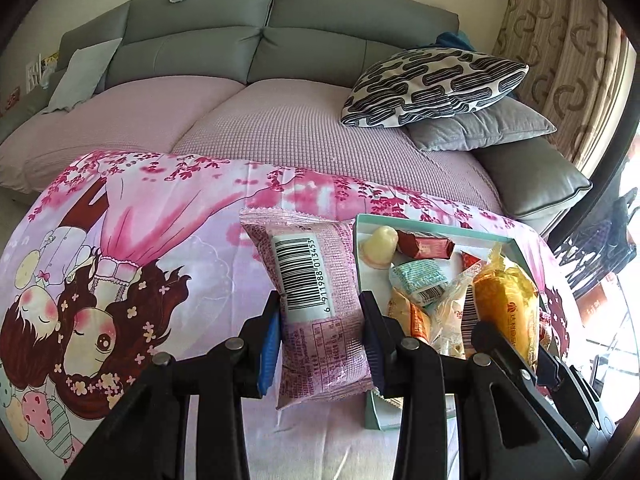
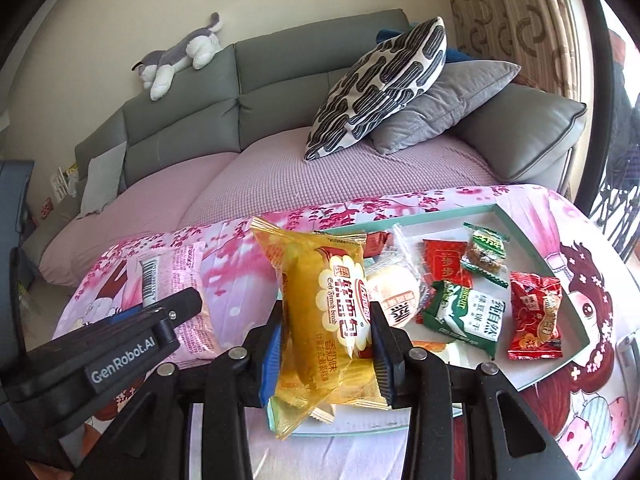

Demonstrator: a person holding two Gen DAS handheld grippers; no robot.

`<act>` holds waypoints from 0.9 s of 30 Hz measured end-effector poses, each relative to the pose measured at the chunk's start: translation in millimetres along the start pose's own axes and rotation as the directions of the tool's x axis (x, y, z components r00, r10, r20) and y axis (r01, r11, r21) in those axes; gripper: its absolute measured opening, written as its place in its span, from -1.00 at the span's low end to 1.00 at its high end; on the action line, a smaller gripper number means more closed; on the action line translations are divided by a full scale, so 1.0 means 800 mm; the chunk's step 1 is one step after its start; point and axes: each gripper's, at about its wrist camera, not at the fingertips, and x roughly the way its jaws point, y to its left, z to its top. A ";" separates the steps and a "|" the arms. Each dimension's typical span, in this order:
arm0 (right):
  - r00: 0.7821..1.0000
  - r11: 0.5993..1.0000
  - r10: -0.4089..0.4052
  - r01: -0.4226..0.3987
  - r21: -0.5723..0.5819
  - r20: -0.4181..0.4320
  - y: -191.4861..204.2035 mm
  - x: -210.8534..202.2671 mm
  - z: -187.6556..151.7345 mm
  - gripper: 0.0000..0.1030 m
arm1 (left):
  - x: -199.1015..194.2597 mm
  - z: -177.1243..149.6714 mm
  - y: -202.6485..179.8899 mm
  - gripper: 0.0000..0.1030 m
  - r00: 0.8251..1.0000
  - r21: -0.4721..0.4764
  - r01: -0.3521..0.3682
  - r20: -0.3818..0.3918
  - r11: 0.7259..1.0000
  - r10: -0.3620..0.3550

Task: Organize snacks
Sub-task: 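Carry the yellow bread packet and pink packet over the tray with both grippers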

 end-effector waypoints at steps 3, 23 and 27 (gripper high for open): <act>1.000 0.999 -0.030 0.029 0.031 0.009 -0.019 -0.005 0.002 -0.20 | 0.001 0.001 -0.006 -0.25 1.000 0.006 0.003 0.001 1.000 -0.003; 0.985 0.977 -0.163 0.154 0.148 0.051 -0.097 0.008 0.020 -0.21 | 0.061 0.028 -0.045 -0.25 1.000 0.085 0.020 -0.022 0.996 -0.018; 0.980 0.972 -0.188 0.177 0.151 0.059 -0.107 0.013 0.025 -0.21 | 0.070 0.034 -0.050 -0.25 0.999 0.098 0.024 -0.028 0.995 -0.022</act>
